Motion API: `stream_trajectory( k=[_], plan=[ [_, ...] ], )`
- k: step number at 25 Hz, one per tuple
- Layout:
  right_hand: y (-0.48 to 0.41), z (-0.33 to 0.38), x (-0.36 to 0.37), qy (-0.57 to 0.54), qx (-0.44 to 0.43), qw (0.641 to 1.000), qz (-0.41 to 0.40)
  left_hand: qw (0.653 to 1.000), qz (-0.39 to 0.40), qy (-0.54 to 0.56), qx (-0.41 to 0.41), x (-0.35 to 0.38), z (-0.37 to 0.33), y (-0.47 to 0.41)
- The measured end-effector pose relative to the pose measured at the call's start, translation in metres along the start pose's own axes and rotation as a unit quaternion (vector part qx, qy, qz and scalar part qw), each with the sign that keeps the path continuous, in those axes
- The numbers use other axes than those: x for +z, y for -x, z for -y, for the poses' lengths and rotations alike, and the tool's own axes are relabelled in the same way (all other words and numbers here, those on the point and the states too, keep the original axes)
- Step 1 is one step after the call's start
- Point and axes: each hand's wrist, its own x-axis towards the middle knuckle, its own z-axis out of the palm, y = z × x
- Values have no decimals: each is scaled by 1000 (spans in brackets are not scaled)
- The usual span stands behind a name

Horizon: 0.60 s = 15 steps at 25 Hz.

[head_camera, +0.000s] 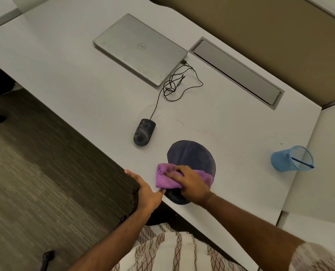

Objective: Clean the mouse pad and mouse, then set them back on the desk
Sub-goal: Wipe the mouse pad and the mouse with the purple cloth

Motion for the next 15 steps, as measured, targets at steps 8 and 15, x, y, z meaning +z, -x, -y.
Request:
stream_trajectory(
  k=[8, 15],
  plan=[
    [-64, -47, -49, 9, 99, 991, -91, 1000, 3, -14, -25, -4, 0, 2],
    [-25, -2, -21, -56, 84, 993, -57, 999, 4, 23, -23, 5, 23, -20]
  ],
)
